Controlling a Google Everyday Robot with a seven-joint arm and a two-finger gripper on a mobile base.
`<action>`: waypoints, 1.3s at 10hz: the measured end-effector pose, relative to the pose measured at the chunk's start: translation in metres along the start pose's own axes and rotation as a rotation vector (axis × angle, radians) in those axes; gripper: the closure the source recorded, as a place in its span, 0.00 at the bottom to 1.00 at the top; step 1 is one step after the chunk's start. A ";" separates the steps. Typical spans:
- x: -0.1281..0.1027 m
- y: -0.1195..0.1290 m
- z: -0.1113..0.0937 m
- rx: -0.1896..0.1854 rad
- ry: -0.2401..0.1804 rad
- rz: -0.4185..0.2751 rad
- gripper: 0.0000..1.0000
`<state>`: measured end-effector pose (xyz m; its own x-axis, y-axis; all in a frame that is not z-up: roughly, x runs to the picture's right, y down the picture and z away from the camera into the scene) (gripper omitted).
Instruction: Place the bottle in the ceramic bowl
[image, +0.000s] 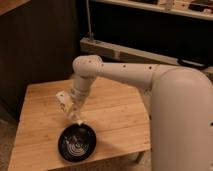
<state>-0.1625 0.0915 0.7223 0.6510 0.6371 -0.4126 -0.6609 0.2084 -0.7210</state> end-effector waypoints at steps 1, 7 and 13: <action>0.000 0.001 0.000 -0.001 0.000 -0.001 0.97; 0.025 0.024 -0.005 -0.024 -0.071 -0.033 0.97; 0.085 0.049 0.031 -0.101 -0.039 -0.033 0.97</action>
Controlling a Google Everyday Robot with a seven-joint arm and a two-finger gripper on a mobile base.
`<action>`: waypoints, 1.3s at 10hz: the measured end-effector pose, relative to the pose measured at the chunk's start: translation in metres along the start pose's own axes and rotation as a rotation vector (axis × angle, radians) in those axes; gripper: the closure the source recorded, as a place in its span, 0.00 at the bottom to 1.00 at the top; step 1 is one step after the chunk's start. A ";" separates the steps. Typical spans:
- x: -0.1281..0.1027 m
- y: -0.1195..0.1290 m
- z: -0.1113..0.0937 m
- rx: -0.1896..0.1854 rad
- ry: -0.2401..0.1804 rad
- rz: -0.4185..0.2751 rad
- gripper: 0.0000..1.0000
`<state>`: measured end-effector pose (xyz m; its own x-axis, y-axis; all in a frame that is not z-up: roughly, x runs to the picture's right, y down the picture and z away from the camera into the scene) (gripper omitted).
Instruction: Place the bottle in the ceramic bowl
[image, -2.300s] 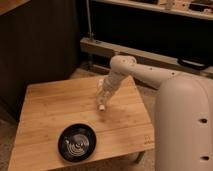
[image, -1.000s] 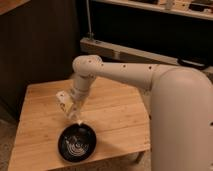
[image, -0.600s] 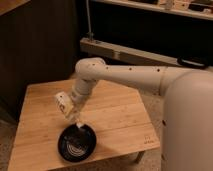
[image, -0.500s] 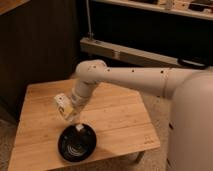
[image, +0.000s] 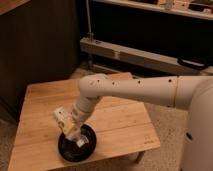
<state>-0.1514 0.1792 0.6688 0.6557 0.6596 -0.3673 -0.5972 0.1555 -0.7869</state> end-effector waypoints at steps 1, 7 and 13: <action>0.008 -0.009 0.004 -0.024 -0.016 0.015 0.97; 0.024 -0.029 0.020 -0.128 -0.055 0.041 0.49; 0.025 -0.029 0.025 -0.119 -0.027 0.041 0.31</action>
